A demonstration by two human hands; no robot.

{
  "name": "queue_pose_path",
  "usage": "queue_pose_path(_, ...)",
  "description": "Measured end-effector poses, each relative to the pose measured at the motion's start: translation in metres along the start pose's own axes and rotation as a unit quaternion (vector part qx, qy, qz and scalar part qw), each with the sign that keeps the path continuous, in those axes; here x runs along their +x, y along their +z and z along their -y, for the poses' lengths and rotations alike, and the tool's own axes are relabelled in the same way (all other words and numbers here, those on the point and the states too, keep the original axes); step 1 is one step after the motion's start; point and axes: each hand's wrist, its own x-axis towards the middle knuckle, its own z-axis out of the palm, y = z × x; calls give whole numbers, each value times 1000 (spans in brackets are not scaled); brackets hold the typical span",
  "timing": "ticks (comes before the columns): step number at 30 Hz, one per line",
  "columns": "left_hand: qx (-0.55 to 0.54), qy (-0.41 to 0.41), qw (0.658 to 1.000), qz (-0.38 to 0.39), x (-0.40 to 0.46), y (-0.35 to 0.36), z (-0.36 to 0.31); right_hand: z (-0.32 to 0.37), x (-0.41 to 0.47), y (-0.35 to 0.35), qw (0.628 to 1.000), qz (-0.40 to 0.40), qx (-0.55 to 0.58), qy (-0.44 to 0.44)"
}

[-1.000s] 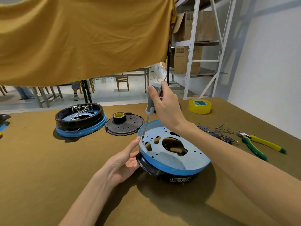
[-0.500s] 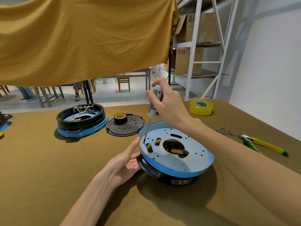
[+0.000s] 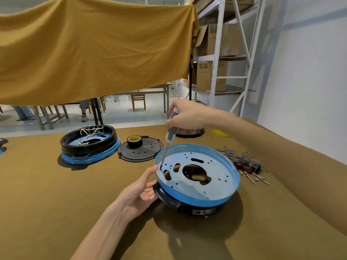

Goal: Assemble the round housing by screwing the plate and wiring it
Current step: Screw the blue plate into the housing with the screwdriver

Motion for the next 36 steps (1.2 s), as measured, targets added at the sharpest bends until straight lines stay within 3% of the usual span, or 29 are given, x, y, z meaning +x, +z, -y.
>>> queue_pose_path(2,7,1,1000,-5,-1,2,1,1,-1,-4,1000,10,-16,-7)
queue_pose_path(5,17,7,1000,-12,-1,3,2,4,1,0,987,-47,-151,-29)
queue_pose_path(10,18,10,1000,-11,0,3,2,11,8,-15,997,73,-24,2)
queue_pose_path(14,18,14,1000,-18,0,4,3,15,11,-8,993,30,-110,-32)
queue_pose_path(18,27,20,999,-22,0,5,3,17,10,-18,994,99,-40,-28)
queue_pose_path(22,32,23,999,-28,1,6,3,14,13,-7,989,26,-136,-48)
queue_pose_path(28,32,18,999,-27,4,4,2,10,16,-10,985,20,-167,-23)
queue_pose_path(33,38,24,998,-35,6,4,3,21,8,-24,989,140,-50,-10)
queue_pose_path(36,38,21,998,-34,5,4,4,23,7,-23,990,116,-61,-44)
